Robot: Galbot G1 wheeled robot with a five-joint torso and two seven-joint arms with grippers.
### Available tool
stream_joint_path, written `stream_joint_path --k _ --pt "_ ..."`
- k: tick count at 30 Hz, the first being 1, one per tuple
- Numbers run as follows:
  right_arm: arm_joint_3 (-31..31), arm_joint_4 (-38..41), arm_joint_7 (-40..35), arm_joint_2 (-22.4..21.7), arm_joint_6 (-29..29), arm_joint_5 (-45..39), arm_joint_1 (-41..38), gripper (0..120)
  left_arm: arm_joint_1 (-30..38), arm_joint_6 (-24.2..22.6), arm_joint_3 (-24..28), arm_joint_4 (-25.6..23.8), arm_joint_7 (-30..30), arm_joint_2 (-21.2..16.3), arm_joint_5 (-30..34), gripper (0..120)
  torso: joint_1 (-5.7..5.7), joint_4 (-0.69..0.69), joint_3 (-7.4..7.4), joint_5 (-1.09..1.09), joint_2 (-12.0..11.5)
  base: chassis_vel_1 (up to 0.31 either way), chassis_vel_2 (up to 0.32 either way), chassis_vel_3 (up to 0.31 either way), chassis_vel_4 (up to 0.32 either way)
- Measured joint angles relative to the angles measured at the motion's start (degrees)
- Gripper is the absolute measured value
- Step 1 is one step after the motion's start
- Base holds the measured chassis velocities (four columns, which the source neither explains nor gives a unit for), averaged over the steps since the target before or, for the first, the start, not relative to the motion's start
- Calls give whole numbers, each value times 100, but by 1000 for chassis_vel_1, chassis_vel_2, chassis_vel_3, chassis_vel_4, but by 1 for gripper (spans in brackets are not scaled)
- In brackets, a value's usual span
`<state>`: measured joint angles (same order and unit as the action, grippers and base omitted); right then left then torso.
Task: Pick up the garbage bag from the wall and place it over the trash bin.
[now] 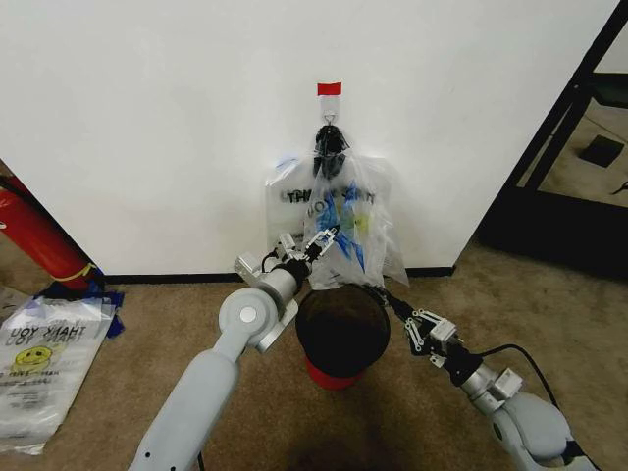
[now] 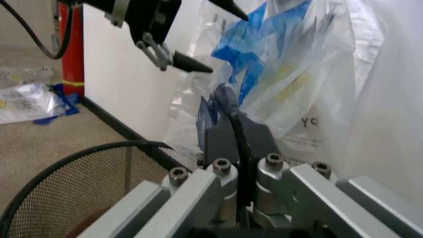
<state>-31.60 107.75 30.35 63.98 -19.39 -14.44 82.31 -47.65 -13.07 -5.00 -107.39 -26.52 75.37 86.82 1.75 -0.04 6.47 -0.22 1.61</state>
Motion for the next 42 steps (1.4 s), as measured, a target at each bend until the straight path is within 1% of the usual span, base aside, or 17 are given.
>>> stream_joint_path --k 2,4,8,10,11,14,16,19,20,21,22,23,24,32,40,41,42 --pt "14 -19 0 -2 -1 -2 -12 0 6 -3 40 22 2 28 -4 74 0 0 0 0 0 0 0 0 0" --pt "19 -21 0 -2 -1 -5 -15 0 11 -3 56 51 3 38 -10 73 0 -1 0 0 0 0 0 0 0" --pt "32 -21 -1 2 -2 -50 -8 0 50 14 52 165 3 77 -32 56 0 -1 0 -1 0 0 0 0 0" --pt "32 -20 -1 3 -2 -59 -6 0 54 19 48 171 3 74 -33 56 0 -1 0 -1 0 0 0 0 0" --pt "31 -20 0 5 -1 -70 0 0 62 33 39 177 3 59 -33 47 0 -1 0 -1 0 0 0 0 0" --pt "26 -35 10 8 -6 -82 4 0 92 49 23 195 3 17 -35 34 0 0 0 -1 0 0 0 0 0" --pt "26 -37 12 10 -8 -83 4 0 97 50 23 196 4 14 -35 33 0 0 0 -1 0 0 0 0 0" --pt "27 -37 24 23 -10 -89 2 0 114 49 45 208 6 10 -35 19 0 0 0 -1 0 0 0 0 0" --pt "29 -20 26 31 -10 -94 4 0 117 46 63 229 7 24 -36 13 0 0 0 -1 0 0 0 0 0" --pt "30 -12 27 32 -9 -94 5 0 119 45 69 235 7 28 -36 12 0 0 0 -1 0 0 0 0 0" --pt "30 9 28 34 -9 -97 11 0 125 44 79 245 8 36 -38 7 0 -1 0 -1 0 0 0 0 0" --pt "30 9 28 34 -9 -97 11 0 125 44 79 245 8 36 -38 7 0 -1 0 -1 0 0 0 0 0" --pt "26 26 28 34 -7 -99 20 0 132 44 86 250 8 39 -39 1 0 0 0 0 0 0 0 0 0" --pt "-34 54 12 46 -11 -103 83 0 148 44 53 151 11 34 -42 0 0 -1 0 -1 0 0 0 0 0" --pt "-97 140 -107 92 -2 -116 140 0 -298 44 -219 -621 101 -349 -246 0 0 0 0 -1 0 0 0 0 0" --pt "-114 163 -111 94 -3 -113 157 1 -387 48 -288 -752 108 -422 -263 0 0 1 0 -1 0 0 0 0 0" --pt "-134 209 -137 95 -7 -97 188 6 -492 63 -369 -903 105 -488 -267 0 0 1 0 -1 0 0 0 0 0"
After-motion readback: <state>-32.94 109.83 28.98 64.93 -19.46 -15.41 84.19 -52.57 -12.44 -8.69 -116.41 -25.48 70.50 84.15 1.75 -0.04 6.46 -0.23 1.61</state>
